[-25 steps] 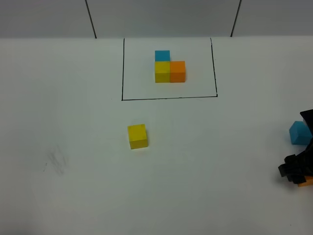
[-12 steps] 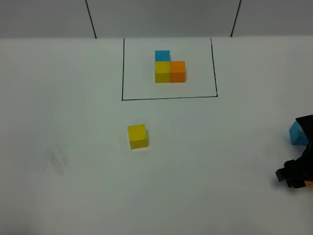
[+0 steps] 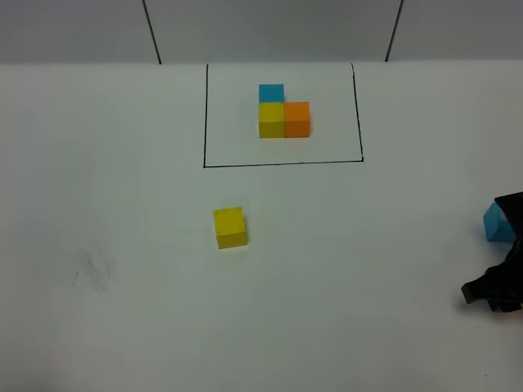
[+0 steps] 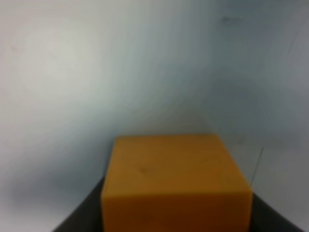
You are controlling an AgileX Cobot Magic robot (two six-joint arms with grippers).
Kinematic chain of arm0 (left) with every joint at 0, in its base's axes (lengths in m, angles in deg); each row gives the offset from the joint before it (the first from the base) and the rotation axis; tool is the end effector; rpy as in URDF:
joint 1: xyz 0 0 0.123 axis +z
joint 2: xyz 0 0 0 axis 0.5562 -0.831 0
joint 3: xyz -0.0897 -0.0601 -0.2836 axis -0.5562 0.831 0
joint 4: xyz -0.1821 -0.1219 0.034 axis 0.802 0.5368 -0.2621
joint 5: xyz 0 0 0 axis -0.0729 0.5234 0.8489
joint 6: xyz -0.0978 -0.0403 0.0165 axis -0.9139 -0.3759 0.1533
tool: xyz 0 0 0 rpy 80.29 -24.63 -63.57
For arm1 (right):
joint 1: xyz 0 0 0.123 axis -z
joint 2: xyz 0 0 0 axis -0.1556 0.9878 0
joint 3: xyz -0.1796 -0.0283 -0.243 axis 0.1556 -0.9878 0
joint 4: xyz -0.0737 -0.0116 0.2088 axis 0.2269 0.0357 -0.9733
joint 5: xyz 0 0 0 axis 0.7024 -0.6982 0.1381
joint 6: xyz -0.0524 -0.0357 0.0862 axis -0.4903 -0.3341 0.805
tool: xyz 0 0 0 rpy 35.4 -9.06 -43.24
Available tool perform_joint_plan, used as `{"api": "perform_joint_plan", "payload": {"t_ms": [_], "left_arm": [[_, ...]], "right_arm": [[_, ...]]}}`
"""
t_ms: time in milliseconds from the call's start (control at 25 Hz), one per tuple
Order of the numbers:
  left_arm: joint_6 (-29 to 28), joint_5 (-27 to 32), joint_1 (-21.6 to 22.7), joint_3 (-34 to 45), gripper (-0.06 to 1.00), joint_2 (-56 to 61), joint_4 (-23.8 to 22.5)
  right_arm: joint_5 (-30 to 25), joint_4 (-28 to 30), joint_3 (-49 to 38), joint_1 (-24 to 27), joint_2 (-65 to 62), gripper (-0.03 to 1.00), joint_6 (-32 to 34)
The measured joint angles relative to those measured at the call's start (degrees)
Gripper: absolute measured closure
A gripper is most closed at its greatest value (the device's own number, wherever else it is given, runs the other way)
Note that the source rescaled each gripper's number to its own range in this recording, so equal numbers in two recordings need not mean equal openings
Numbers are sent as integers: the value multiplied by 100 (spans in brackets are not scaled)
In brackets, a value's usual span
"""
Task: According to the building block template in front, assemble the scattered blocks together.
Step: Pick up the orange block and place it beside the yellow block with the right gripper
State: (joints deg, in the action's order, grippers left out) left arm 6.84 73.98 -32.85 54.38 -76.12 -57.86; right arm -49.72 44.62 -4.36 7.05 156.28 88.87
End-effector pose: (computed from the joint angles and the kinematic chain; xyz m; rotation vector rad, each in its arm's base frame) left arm -0.0375 -0.0068 0.2561 0.0046 2.0372 -0.0568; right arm 0.2233 0.0014 0.1406 -0.2051 2.9945 -0.0917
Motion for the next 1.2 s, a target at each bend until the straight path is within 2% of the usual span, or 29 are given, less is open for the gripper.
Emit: {"api": "perform_joint_plan", "payload": {"t_ms": [200, 400, 560, 800, 920, 1200], "left_arm": [[0, 0, 0, 0, 94, 0, 0], [0, 0, 0, 0, 94, 0, 0], [0, 0, 0, 0, 94, 0, 0], [0, 0, 0, 0, 94, 0, 0], [0, 0, 0, 0, 94, 0, 0], [0, 0, 0, 0, 94, 0, 0]], "right_arm": [[-224, -40, 16, 0, -249, 51, 0], [-892, -146, 367, -16, -1123, 51, -135], [-1479, -150, 687, -299, -1910, 51, -213], [-1860, -185, 896, -926, -2708, 51, -537], [-2038, -406, 917, -1274, -2847, 51, -1240], [-2547, -1030, 946, -2436, -2864, 51, -4292]]}}
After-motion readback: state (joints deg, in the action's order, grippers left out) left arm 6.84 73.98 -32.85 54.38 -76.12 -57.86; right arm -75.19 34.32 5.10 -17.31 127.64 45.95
